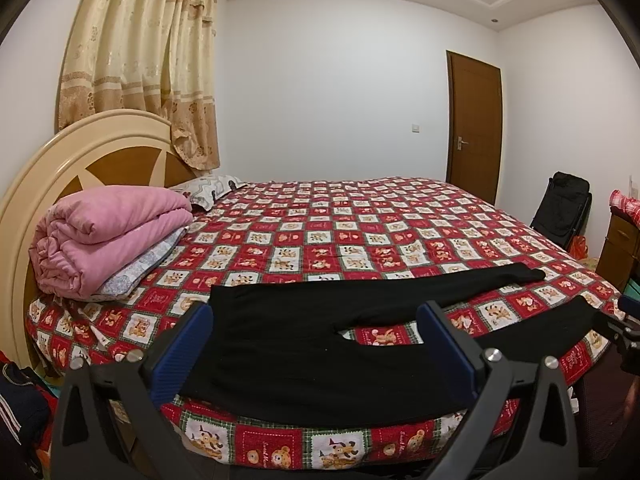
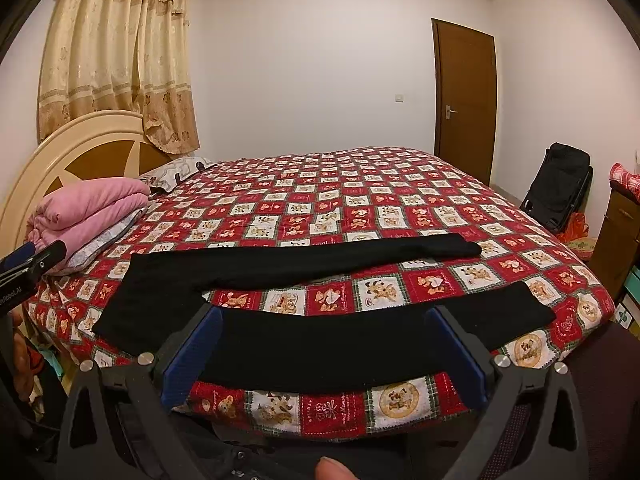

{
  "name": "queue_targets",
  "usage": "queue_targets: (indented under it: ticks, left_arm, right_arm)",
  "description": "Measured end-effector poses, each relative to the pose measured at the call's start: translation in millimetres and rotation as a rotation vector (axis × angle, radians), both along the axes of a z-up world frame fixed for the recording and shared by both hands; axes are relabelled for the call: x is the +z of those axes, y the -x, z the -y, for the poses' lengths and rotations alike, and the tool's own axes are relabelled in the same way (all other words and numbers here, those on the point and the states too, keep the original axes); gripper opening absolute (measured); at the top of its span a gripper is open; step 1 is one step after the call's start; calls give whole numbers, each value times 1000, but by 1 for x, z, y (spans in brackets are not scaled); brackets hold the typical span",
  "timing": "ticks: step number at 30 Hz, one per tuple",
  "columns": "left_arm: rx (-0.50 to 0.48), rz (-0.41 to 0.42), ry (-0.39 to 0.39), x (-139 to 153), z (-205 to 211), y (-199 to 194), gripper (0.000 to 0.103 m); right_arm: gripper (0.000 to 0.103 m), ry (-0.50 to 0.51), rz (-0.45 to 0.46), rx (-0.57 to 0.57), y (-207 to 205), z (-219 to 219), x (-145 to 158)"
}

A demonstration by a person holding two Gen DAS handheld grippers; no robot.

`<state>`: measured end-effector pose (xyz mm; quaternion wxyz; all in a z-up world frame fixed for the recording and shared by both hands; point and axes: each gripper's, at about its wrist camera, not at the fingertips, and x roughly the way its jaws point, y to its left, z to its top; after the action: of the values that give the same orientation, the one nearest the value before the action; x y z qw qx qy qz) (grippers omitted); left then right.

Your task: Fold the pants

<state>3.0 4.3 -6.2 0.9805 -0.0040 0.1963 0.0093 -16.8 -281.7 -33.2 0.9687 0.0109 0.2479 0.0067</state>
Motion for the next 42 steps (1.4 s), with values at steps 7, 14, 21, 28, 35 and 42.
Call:
queue_targets:
  ticks: [7,14,21,28,35,42]
  left_arm:
    - [-1,0,-1,0,-1,0,103]
    - [6,-8,0,-5,-7,-1,103]
    - [8,-17,2,-7,-11,-4,103]
    - [9,-17,1,-7,-10,-4,103]
    - [8,-19,0,-7,-10,-4,103]
    - [8,-19,-1,-7,-10,-4,103]
  right_arm:
    - [102,1,-2,-2,-1,-1,-1]
    - [102,-9,-20,-3,-4,1,-5]
    - [102,-11,-26,-5,-5,1,-6]
    - [102,-23,-40,-10,-8,3,-8]
    - [102,-24,-43,-11,-9,4,-9]
    - [102,-23,-49,-9,-10,5,-11]
